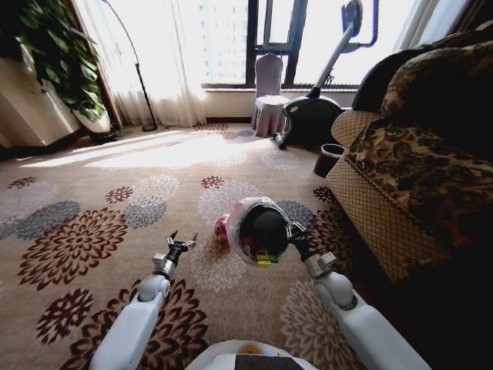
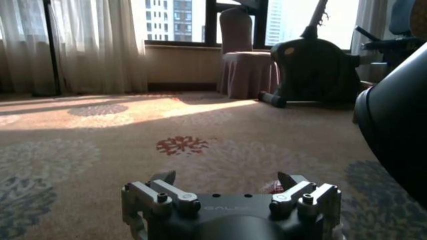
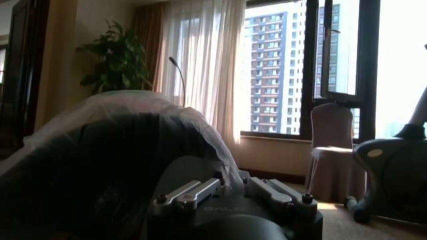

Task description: Pick up the trash from the ground and place it into the trash bin.

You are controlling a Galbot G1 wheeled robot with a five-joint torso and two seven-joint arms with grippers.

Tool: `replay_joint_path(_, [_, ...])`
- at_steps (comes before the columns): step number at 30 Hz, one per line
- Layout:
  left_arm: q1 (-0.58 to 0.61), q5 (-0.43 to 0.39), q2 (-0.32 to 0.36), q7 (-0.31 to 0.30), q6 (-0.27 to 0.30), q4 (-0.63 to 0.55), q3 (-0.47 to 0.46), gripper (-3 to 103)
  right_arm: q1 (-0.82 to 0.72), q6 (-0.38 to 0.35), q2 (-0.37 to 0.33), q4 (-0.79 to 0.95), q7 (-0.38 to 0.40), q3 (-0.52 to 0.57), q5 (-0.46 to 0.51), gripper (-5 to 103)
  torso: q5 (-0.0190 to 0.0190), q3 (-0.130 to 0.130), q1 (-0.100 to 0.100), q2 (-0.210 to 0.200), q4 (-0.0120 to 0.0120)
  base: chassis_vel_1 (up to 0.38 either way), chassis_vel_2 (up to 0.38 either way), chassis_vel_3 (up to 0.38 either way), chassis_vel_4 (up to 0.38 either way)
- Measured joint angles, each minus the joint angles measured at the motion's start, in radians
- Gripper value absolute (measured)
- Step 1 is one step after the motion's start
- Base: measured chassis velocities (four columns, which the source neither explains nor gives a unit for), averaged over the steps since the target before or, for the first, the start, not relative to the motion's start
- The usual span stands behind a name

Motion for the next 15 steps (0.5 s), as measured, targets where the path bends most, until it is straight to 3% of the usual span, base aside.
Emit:
replay_joint_path(9, [-0.039, 0.032, -0.015, 0.028, 0.019, 0.052, 0.06, 100, -0.023, 0.008, -0.001, 0.026, 0.0, 0.01, -0.01, 0, 0.0, 0.0, 0.0, 0.0, -0.0001, -0.322, 0.283, 0.306, -0.279])
replay_joint_path(15, [0.052, -0.024, -0.037, 0.022, 0.084, -0.059, 0.067, 100, -0.022, 0.045, 0.013, 0.018, 0.001, 0.009, -0.018, 0, 0.0006, 0.0, 0.0, 0.0, 0.0, -0.167, 0.051, 0.167, -0.003])
